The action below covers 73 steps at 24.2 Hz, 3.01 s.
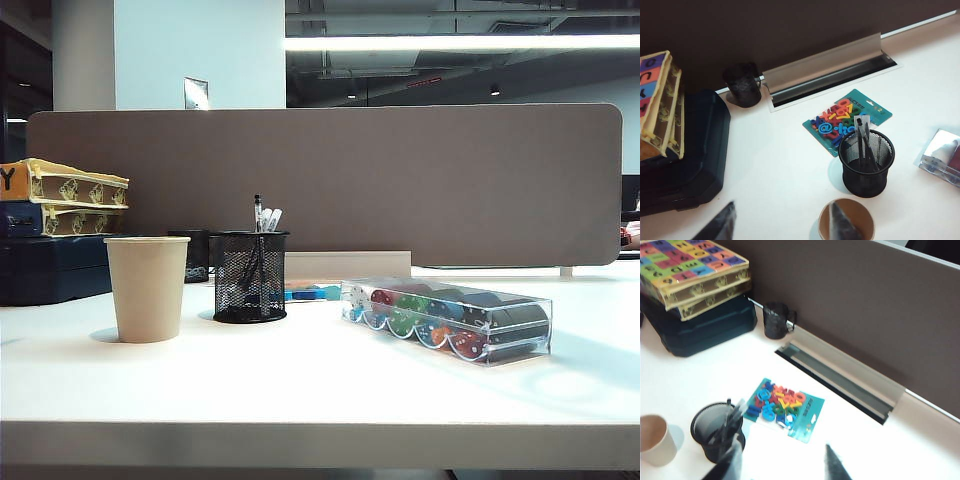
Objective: Pick up one pen and put it in the pen container.
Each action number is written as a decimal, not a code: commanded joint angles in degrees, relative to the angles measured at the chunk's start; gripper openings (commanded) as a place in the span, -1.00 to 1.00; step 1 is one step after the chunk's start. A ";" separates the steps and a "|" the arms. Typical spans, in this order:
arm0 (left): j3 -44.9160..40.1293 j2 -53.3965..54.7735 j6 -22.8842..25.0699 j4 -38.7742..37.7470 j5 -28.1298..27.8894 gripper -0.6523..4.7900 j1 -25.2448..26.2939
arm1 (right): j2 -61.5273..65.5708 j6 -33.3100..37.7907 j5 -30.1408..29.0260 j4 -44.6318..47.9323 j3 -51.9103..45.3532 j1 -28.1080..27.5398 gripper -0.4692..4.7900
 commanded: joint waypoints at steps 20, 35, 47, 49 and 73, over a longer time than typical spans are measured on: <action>-14.71 -11.67 0.04 -1.40 1.49 0.11 0.04 | -26.49 -1.29 7.41 1.11 -31.41 -0.85 -0.02; -31.45 -28.35 -5.55 -2.64 3.02 0.11 0.04 | -51.30 7.08 11.47 4.81 -63.41 -0.83 -0.02; -33.29 -27.23 -5.25 1.09 3.65 0.12 0.04 | -51.89 7.63 11.52 9.70 -64.74 -0.81 -0.02; -33.29 -27.26 -8.22 1.86 4.11 0.12 0.04 | -51.89 7.76 11.85 10.01 -64.74 -0.83 0.04; -48.19 -32.35 -16.72 19.37 3.39 0.12 0.02 | -51.84 12.85 17.79 32.22 -82.60 -0.81 0.34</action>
